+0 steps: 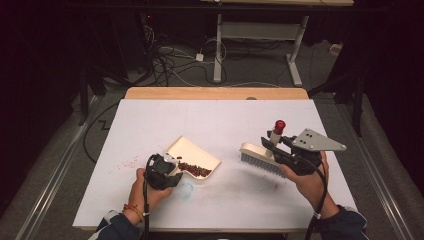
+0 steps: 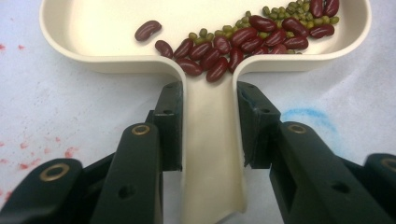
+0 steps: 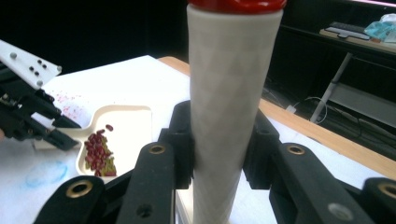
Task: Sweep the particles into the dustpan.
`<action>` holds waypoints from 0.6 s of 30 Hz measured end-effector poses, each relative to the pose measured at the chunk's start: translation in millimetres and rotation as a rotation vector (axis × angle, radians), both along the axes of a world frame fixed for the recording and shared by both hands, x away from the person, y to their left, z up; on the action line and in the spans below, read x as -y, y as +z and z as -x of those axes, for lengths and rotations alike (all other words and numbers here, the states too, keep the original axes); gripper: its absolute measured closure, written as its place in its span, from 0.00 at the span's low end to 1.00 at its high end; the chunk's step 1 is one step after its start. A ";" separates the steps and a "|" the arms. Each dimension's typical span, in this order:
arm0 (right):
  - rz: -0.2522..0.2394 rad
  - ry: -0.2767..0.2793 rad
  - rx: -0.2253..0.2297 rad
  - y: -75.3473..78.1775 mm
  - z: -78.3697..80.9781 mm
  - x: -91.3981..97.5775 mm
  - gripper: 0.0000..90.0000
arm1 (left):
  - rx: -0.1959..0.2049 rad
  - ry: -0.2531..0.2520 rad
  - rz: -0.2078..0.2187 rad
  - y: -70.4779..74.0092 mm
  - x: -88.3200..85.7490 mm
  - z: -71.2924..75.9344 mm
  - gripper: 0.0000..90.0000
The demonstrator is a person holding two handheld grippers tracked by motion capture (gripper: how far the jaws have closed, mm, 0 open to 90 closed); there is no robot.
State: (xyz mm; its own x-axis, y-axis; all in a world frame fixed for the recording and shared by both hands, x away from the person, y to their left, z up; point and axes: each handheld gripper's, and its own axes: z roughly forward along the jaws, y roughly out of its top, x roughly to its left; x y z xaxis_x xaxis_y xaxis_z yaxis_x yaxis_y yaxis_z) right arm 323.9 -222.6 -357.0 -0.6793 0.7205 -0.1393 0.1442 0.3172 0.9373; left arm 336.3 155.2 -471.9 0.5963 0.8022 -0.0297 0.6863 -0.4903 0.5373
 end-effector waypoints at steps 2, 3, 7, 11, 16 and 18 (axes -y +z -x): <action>0.002 0.006 -0.008 0.4 1.0 7.0 0.77 | 0.003 -0.003 -0.004 -0.3 -1.7 0.3 0.71; 0.008 0.013 -0.013 0.7 1.9 10.2 0.77 | 0.002 0.001 -0.003 -0.2 -2.5 0.6 0.71; 0.009 0.021 -0.031 1.1 6.1 23.7 0.77 | 0.004 0.005 0.001 1.6 -8.7 2.4 0.71; 0.005 0.040 -0.061 1.0 10.8 36.1 0.77 | 0.002 0.018 0.007 2.2 -16.7 4.2 0.71; 0.033 0.068 -0.092 -0.9 16.7 46.4 0.77 | 0.007 0.061 0.008 1.6 -29.3 4.7 0.71; 0.032 0.078 -0.111 -1.3 18.2 50.4 0.77 | 0.007 0.075 0.006 1.2 -35.3 5.3 0.71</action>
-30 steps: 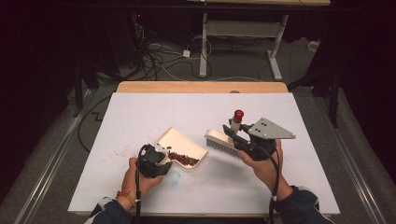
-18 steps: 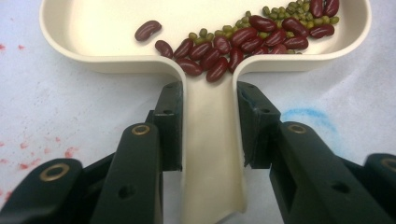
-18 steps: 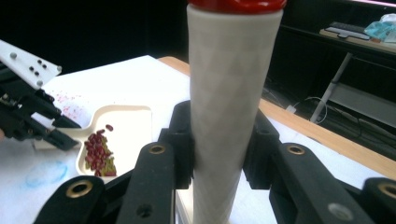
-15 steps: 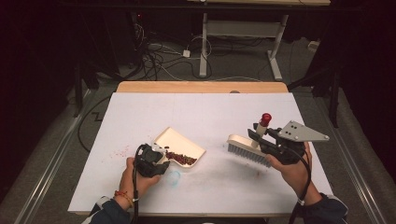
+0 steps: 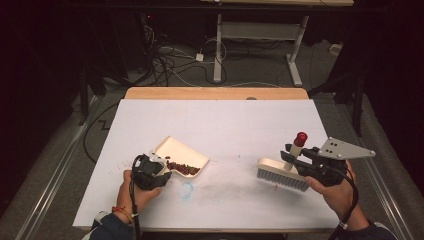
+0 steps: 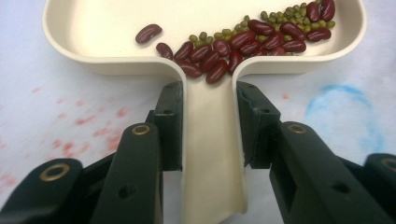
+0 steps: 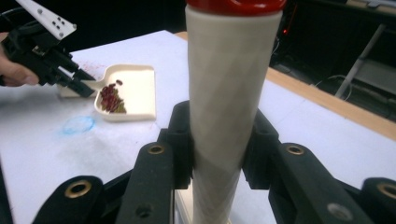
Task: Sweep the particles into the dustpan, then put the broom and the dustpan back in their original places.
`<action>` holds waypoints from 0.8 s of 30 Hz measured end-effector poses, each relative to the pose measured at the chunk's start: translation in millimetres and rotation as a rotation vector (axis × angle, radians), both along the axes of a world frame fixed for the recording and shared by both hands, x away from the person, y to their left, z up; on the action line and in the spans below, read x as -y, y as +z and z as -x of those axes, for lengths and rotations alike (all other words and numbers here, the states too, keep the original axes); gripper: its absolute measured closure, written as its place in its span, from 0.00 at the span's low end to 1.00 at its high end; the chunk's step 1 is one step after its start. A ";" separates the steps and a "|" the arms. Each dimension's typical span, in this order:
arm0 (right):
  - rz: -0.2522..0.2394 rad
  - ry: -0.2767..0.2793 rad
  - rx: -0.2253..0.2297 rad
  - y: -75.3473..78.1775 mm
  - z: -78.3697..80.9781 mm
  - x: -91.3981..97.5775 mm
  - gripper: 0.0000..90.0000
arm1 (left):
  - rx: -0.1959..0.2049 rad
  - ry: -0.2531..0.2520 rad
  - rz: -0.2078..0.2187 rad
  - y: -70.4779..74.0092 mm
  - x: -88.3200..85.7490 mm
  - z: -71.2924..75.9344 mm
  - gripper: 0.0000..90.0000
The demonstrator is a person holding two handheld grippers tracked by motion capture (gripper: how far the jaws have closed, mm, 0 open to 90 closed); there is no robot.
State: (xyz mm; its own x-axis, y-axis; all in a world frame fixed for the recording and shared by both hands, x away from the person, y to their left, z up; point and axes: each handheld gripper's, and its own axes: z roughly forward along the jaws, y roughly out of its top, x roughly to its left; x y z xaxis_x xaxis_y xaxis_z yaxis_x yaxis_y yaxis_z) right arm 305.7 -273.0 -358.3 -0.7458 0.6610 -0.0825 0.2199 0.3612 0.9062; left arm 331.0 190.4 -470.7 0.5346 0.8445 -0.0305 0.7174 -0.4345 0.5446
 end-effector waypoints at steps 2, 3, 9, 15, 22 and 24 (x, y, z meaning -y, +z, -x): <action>0.002 0.017 -0.019 -0.5 1.0 4.0 0.77 | 0.004 0.016 -0.004 -0.1 -6.5 -1.0 0.71; 0.001 0.024 -0.032 -0.9 0.3 6.0 0.77 | 0.004 0.028 -0.004 -0.4 -9.5 -1.9 0.71; 0.019 0.062 -0.108 -6.4 -5.8 10.1 0.77 | 0.007 0.092 0.005 -3.6 -27.4 -8.8 0.71; 0.014 0.067 -0.121 -10.7 -18.2 7.8 0.77 | 0.020 0.146 -0.006 -6.4 -30.8 -16.2 0.71; 0.004 0.030 -0.140 -13.3 -42.9 6.7 0.76 | 0.002 0.245 0.018 -10.2 -20.7 -23.3 0.70; 0.010 0.019 -0.143 -13.6 -51.4 3.4 0.76 | -0.001 0.247 0.012 -10.1 -16.3 -21.9 0.65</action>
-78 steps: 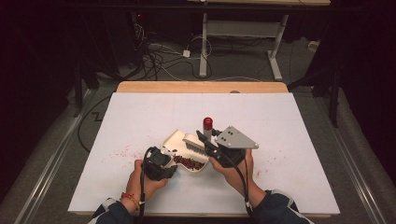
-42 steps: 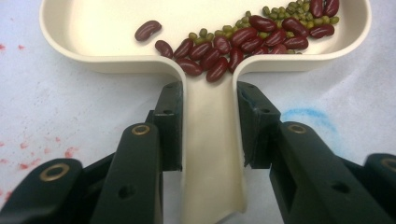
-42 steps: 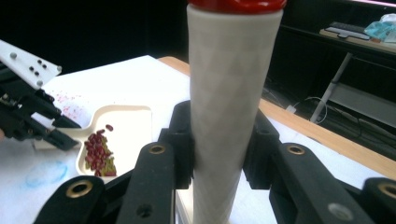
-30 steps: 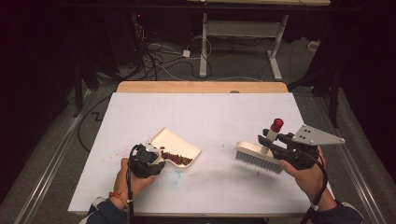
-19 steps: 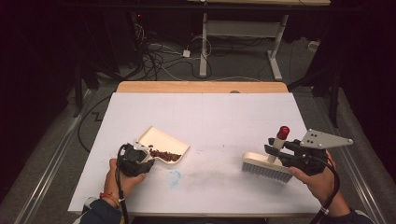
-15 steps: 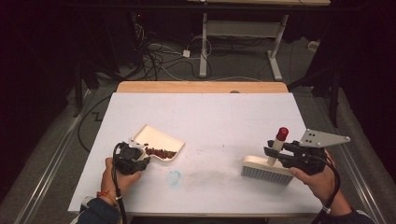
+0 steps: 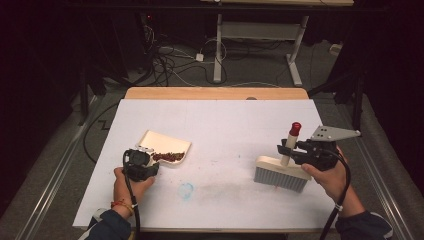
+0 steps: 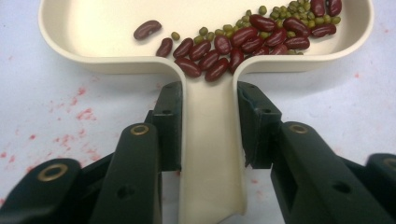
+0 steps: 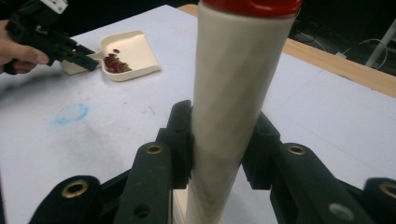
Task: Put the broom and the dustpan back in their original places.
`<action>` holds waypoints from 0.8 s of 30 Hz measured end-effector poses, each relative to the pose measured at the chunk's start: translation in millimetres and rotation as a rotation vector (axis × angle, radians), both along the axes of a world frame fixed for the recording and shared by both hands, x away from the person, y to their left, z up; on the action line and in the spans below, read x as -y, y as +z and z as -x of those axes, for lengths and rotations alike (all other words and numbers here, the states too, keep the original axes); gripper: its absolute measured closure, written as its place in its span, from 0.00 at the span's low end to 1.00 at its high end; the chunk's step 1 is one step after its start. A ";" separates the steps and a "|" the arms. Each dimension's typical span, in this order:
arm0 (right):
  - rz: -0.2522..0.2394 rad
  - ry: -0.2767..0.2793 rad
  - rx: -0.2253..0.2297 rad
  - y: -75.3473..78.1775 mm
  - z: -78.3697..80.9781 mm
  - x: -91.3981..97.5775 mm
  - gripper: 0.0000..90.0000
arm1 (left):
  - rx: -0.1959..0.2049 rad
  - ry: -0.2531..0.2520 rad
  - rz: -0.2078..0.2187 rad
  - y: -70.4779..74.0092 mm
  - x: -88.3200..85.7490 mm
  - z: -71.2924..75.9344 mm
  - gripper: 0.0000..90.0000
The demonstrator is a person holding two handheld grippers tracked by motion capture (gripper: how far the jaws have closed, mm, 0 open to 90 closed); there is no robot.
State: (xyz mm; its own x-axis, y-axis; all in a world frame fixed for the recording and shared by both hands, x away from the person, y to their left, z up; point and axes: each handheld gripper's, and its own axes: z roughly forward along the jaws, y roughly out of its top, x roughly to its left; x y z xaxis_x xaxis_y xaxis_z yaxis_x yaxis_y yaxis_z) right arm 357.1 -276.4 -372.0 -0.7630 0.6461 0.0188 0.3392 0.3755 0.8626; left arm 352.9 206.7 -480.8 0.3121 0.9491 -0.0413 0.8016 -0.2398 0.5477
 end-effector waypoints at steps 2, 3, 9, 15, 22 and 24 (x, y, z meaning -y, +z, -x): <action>0.019 -0.016 0.001 -0.2 -9.4 -4.1 0.75 | -0.005 -0.011 0.006 0.3 5.2 2.9 0.60; 0.021 -0.015 -0.010 -0.5 -14.9 -5.9 0.74 | -0.008 -0.020 0.010 0.1 7.6 4.0 0.58; 0.071 -0.090 -0.039 -5.6 -48.2 -14.2 0.71 | -0.010 -0.084 -0.001 2.1 15.5 11.8 0.54; 0.079 -0.194 -0.080 -17.1 -72.8 -13.0 0.68 | 0.079 -0.170 -0.015 6.9 8.4 20.1 0.44; 0.108 -0.292 -0.094 -29.8 -90.3 -12.5 0.65 | 0.313 -0.316 -0.046 14.4 1.3 47.3 0.33; 0.122 -0.315 -0.094 -33.1 -93.9 -12.7 0.65 | 0.349 -0.340 -0.046 15.3 -2.3 53.6 0.30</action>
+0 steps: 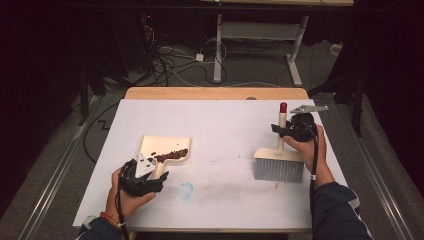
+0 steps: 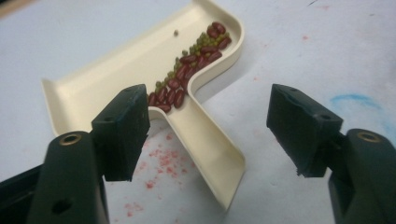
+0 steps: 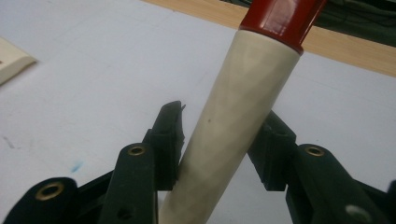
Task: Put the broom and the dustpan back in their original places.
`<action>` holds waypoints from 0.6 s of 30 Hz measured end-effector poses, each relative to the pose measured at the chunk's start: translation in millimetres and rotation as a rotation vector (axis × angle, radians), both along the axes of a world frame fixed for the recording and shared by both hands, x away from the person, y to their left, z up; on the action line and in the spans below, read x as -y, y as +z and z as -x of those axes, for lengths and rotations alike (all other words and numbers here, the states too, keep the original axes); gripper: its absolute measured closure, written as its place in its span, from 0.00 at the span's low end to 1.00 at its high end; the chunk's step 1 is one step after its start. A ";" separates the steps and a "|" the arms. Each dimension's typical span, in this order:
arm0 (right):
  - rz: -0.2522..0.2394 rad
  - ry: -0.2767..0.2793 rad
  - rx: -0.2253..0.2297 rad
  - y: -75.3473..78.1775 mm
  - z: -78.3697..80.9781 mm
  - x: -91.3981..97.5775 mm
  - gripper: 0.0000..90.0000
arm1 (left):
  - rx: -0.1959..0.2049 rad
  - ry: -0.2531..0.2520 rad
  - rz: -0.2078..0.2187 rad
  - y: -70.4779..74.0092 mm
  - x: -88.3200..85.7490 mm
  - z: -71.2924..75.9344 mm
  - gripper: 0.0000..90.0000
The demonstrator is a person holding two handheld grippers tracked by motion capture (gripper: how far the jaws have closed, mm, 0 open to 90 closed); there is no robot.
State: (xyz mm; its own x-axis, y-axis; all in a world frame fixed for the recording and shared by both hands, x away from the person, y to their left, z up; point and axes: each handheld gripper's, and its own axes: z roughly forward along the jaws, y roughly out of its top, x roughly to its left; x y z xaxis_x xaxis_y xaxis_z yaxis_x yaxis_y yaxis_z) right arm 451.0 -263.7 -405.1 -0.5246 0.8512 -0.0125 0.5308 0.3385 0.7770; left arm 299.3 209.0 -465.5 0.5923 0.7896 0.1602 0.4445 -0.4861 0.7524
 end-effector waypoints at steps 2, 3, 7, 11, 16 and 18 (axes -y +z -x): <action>-0.002 -0.009 -0.005 -3.6 -3.4 -0.2 0.65 | 0.029 -0.012 0.009 -0.1 -2.7 5.8 0.27; 0.000 -0.015 -0.008 -5.2 -5.0 -1.3 0.65 | 0.037 -0.022 0.008 0.1 -4.3 8.5 0.27; 0.047 -0.042 -0.001 -9.9 -9.8 -7.1 0.62 | 0.062 -0.027 0.001 -1.5 -4.9 15.1 0.25; 0.068 -0.075 0.019 -12.7 -12.7 -10.9 0.56 | 0.054 -0.024 0.006 -3.5 -4.5 14.0 0.25; 0.070 -0.063 0.032 -13.1 -12.4 -17.7 0.56 | 0.034 -0.033 -0.012 -7.6 -1.0 12.8 0.25; 0.093 -0.064 0.035 -13.4 -11.9 -20.8 0.55 | 0.036 -0.041 -0.017 -7.3 0.6 13.0 0.25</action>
State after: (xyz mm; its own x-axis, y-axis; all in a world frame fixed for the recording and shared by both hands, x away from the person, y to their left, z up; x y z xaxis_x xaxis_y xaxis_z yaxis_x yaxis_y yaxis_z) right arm 462.9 -242.9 -418.5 -0.4670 0.8774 -0.1104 0.5265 0.3762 0.7624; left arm 286.3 208.4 -472.8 0.6177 0.7619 0.1949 0.3970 -0.5160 0.7591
